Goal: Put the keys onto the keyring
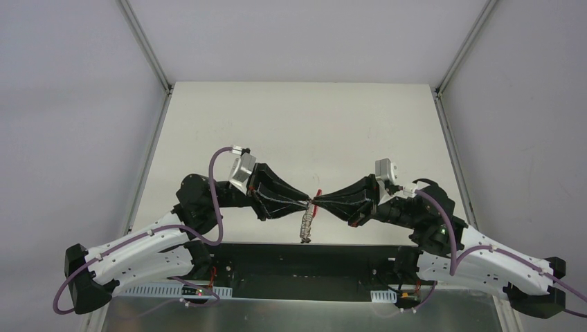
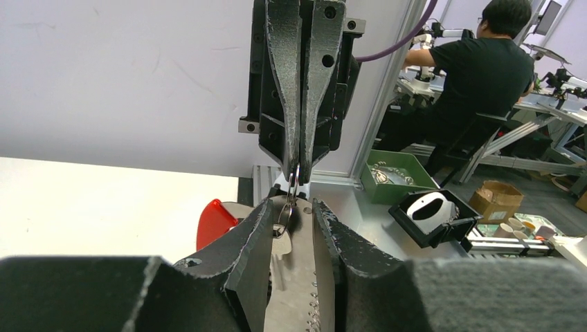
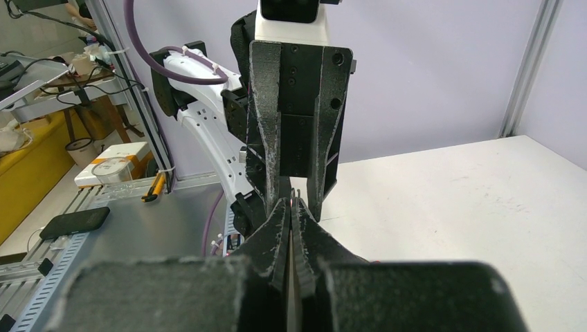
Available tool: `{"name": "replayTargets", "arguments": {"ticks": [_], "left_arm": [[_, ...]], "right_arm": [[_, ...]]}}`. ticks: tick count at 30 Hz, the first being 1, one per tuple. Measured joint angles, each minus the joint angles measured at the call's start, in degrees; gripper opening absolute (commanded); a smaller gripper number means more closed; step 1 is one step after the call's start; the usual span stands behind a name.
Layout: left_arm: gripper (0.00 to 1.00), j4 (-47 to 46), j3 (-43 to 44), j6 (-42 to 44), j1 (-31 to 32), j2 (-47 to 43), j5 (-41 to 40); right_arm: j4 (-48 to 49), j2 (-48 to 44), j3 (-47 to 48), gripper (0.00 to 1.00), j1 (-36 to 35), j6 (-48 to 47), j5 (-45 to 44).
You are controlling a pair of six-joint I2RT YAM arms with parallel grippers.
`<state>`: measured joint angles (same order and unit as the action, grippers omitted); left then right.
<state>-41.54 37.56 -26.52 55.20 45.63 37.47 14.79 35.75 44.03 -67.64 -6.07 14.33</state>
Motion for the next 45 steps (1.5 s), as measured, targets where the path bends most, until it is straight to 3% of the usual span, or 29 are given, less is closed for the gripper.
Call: {"name": "replayTargets", "arguments": {"ticks": [14,17,20,33,39,45], "left_arm": [[0.20,-0.68,0.02,-0.07,0.00,0.44,0.46],[0.15,-1.05,0.31,-0.11,0.00,1.16,1.11],[0.00,-1.20,0.48,-0.26,0.00,1.64,1.38],[0.00,2.29,4.42,-0.37,-0.02,3.63,2.78],[0.00,13.60,10.10,0.87,0.00,4.98,2.80],[0.00,26.82,14.88,3.23,0.00,6.82,2.91]], "right_arm": [[-0.02,0.33,0.00,0.00,0.00,-0.17,0.02],[0.00,0.48,0.00,0.00,0.00,-0.17,0.04],[0.00,0.63,0.00,0.00,0.00,-0.17,0.07],[0.79,0.09,0.00,0.00,0.00,-0.11,0.13],[-3.85,-0.22,2.05,0.28,0.04,0.04,-0.59],[-16.72,-0.57,6.88,0.39,0.04,0.48,-1.88]]}}
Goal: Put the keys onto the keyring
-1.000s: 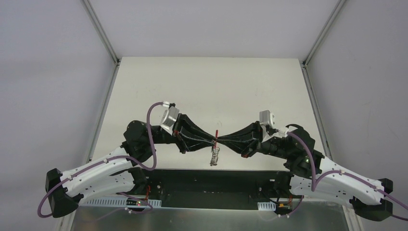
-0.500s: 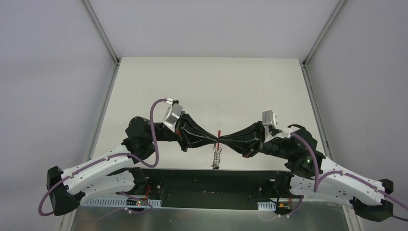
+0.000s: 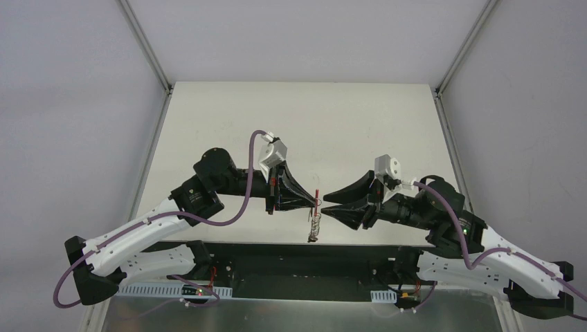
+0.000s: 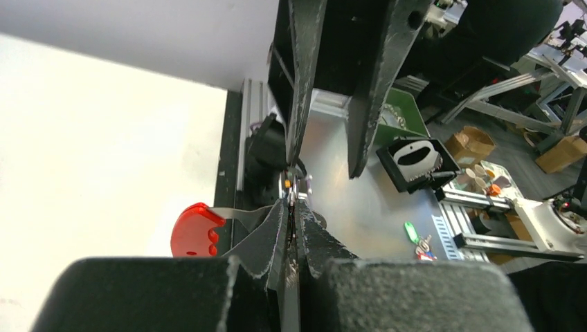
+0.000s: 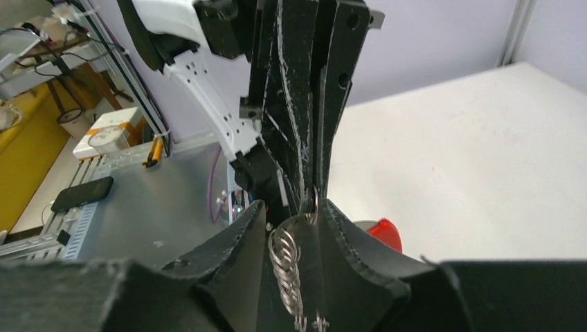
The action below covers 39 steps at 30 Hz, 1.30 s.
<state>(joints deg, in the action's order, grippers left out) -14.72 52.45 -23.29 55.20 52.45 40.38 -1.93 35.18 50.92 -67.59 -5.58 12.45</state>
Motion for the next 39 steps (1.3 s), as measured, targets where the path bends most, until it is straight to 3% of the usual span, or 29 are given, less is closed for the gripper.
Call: {"name": "replayTargets", "arguments": {"ticks": [5,17,27,33,39], "left_arm": [[0.00,12.17,4.81,2.01,0.00,1.84,0.44],[0.00,28.11,9.05,3.82,0.00,5.55,6.45],[0.00,30.75,9.16,3.34,0.00,7.21,12.44],[0.00,31.36,9.16,3.34,0.00,7.21,13.55],[0.00,31.43,9.16,3.34,0.00,7.06,13.60]], "right_arm": [[-10.64,-0.92,3.17,0.46,0.00,1.75,-1.88],[-24.85,4.15,9.81,0.40,0.00,2.78,-0.85],[-26.71,12.55,12.48,0.33,0.00,2.93,6.14],[-24.15,12.24,11.98,0.26,0.00,3.85,6.54],[-22.03,12.41,11.96,0.26,0.00,4.59,7.19]]}}
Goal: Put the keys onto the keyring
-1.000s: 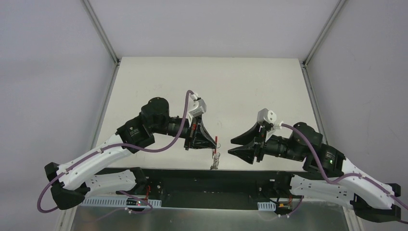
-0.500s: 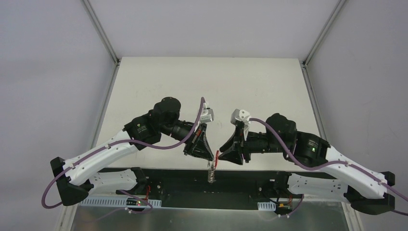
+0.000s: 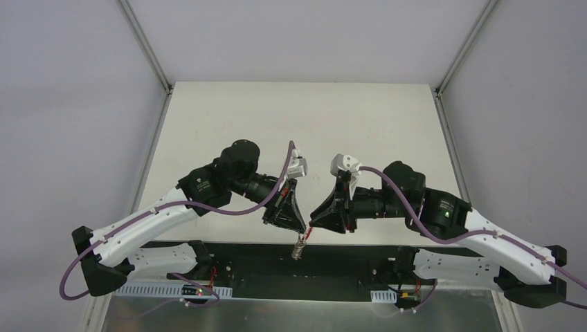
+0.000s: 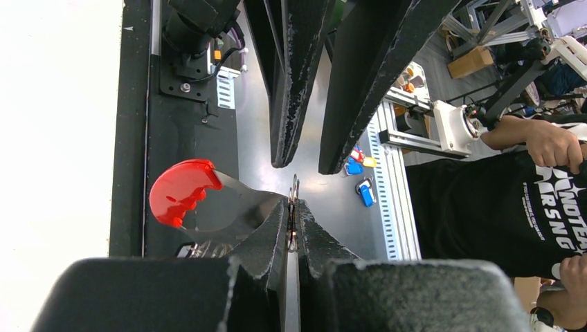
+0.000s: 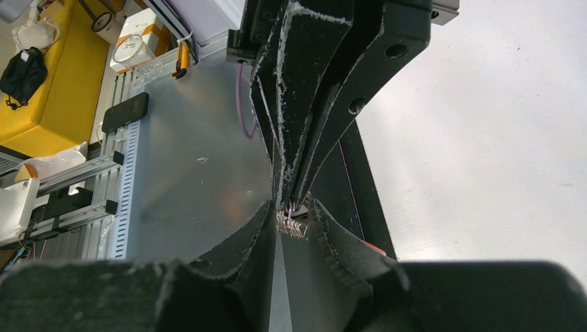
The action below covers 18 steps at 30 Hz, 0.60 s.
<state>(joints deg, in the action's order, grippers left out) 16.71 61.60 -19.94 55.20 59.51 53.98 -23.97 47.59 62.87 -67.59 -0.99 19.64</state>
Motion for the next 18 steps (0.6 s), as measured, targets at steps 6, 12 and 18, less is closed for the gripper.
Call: {"name": "replayTargets", "arguments": {"ticks": [6,12,18], "left_arm": [[0.00,0.02,0.00,0.00,0.00,-0.85,-0.02],[0.00,0.09,0.00,0.04,0.00,-1.86,-0.09],[0.00,0.17,0.00,0.04,0.00,-2.23,-0.09]], "right_arm": [[0.94,1.03,0.00,0.23,0.00,0.22,0.92],[1.20,2.27,-0.22,0.23,0.00,0.39,2.14],[1.46,2.80,-0.22,0.20,0.00,0.46,3.26]]}}
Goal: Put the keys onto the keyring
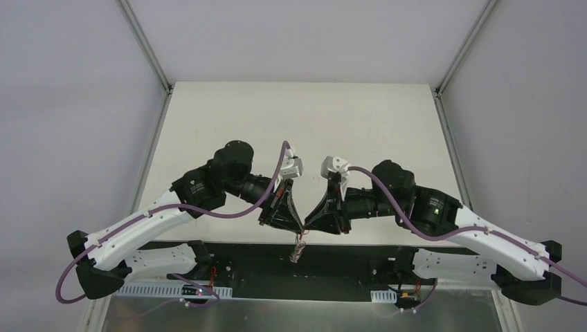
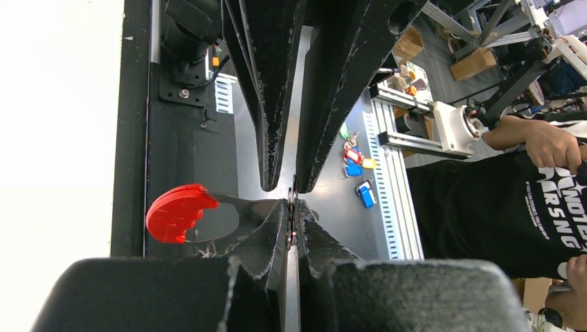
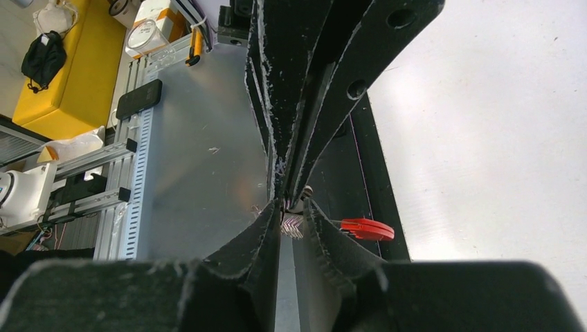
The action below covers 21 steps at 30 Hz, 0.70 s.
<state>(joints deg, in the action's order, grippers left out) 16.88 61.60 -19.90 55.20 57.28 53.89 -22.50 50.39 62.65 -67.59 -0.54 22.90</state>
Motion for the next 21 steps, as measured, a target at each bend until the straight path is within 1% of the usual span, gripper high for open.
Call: {"name": "replayTargets", "arguments": {"ticks": [3,13,15,17,21], "left_arm": [[0.00,0.04,0.00,0.00,0.00,0.00,-0.09],[0.00,0.17,0.00,0.02,0.00,0.00,-0.42],[0.00,0.22,0.00,0.02,0.00,0.00,-0.42],[0.00,0.44,0.00,0.02,0.00,0.00,-0.39],[0.00,1.38,0.00,0.07,0.00,-0.11,-0.42]], "right_arm": [[0.00,0.31,0.00,0.19,0.00,0.09,0.46],[0.39,1.09,0.00,0.10,-0.02,0.15,1.55],[0.44,1.18,0.00,0.07,-0.02,0.15,1.73],[0.46,1.38,0.00,0.00,0.00,0.13,1.90],[0.44,2.08,0.00,0.00,0.00,0.31,2.62]]}}
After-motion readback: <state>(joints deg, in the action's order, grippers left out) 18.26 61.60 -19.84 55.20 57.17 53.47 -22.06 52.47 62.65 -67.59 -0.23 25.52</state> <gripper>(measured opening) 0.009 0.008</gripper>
